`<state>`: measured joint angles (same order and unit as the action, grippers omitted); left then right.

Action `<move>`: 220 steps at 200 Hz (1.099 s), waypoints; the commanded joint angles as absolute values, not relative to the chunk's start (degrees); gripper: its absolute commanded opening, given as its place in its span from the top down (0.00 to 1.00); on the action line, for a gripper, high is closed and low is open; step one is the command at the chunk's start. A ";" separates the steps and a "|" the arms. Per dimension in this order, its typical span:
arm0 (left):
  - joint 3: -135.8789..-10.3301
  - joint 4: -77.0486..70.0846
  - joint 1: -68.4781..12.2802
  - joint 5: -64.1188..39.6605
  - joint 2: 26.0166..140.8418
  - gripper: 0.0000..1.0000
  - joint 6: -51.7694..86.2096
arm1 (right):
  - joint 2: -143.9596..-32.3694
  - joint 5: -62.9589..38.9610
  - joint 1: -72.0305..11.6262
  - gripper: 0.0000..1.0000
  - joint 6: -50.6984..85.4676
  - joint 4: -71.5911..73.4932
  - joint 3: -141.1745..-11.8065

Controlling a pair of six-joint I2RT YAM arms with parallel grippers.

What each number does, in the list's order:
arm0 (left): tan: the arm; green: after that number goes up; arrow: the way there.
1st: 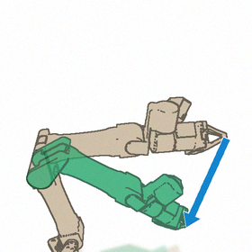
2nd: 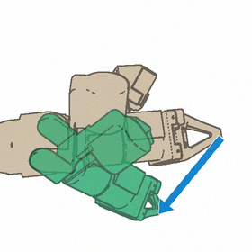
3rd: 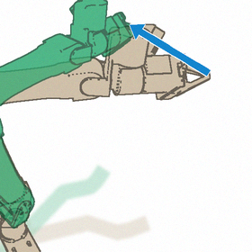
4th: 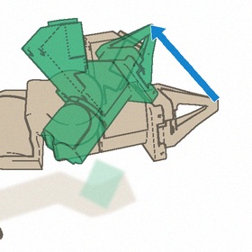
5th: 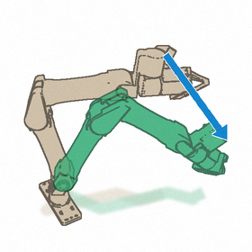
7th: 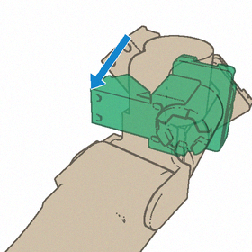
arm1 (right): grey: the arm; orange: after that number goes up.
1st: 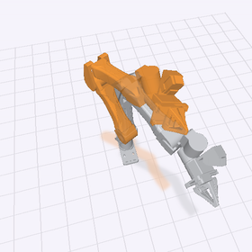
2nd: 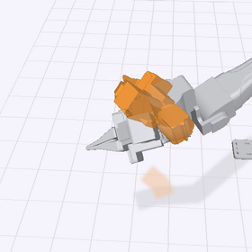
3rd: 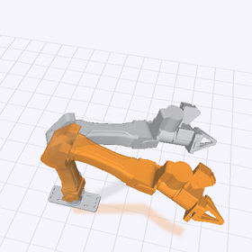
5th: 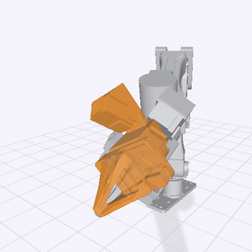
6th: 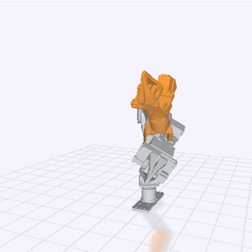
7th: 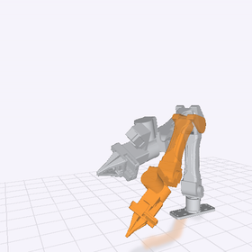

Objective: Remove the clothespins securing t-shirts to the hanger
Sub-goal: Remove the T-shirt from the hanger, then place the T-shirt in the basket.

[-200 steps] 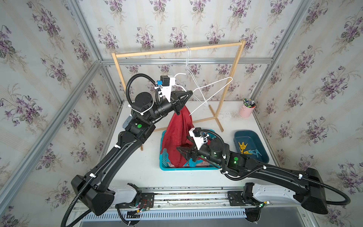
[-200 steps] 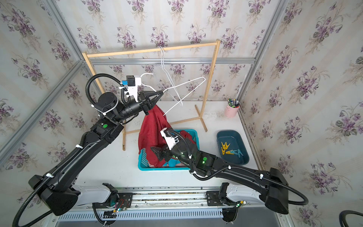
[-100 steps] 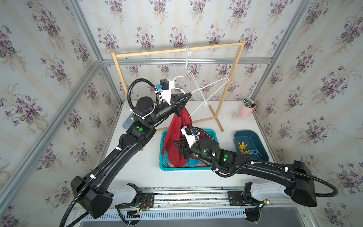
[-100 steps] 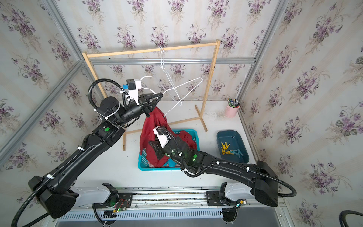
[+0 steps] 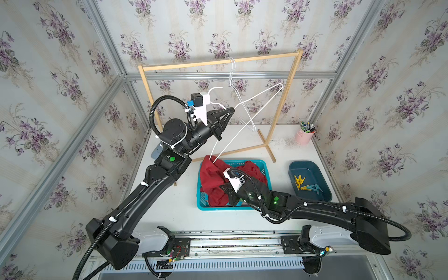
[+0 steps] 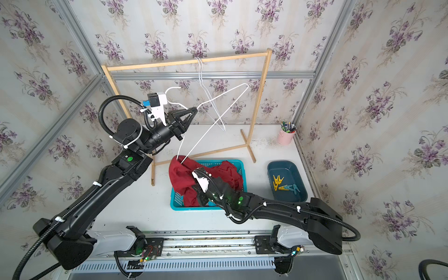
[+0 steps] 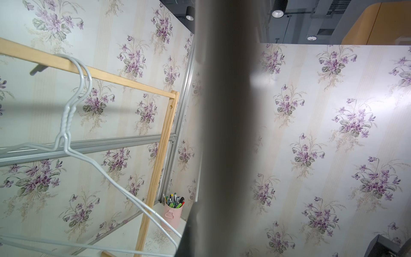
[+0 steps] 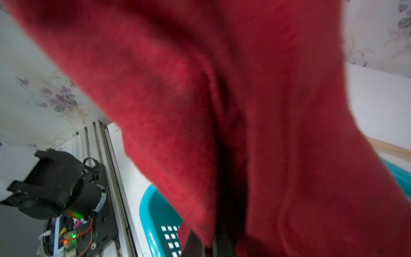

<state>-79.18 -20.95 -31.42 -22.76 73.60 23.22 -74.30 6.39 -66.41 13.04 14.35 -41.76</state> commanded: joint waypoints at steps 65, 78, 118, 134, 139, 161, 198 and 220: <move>-81.70 -15.93 -31.28 -21.39 71.05 1.00 17.03 | -69.14 16.70 -61.63 1.00 19.20 4.89 -38.86; -82.33 -13.21 -31.24 -20.96 70.15 1.00 15.23 | -67.80 16.31 -59.51 1.00 21.32 3.86 -37.49; -84.09 -3.20 -31.19 -17.54 66.93 1.00 9.70 | -71.60 12.59 -58.18 0.87 19.06 -4.52 -42.99; -85.02 0.63 -31.20 -16.63 65.59 1.00 7.70 | -73.26 11.01 -58.27 0.57 18.90 -8.41 -46.03; -85.10 1.46 -31.15 -16.60 65.07 1.00 7.12 | -73.26 10.70 -58.26 0.51 18.90 -9.46 -46.79; -85.44 5.89 -30.97 -15.61 62.06 1.00 4.67 | -69.85 9.86 -58.52 0.35 18.94 -12.03 -48.87; -88.07 19.85 -30.97 -12.24 57.15 1.00 -1.42 | -59.80 1.51 -58.54 0.27 11.44 -8.82 -50.42; -88.74 31.46 -30.91 -7.68 53.61 1.00 -6.92 | -56.74 -1.86 -58.53 0.25 6.97 -10.38 -53.41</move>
<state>-88.29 17.26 -31.05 -13.10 56.18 0.49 -59.05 4.03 -58.48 12.97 -10.48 -50.94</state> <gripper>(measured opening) 0.065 0.747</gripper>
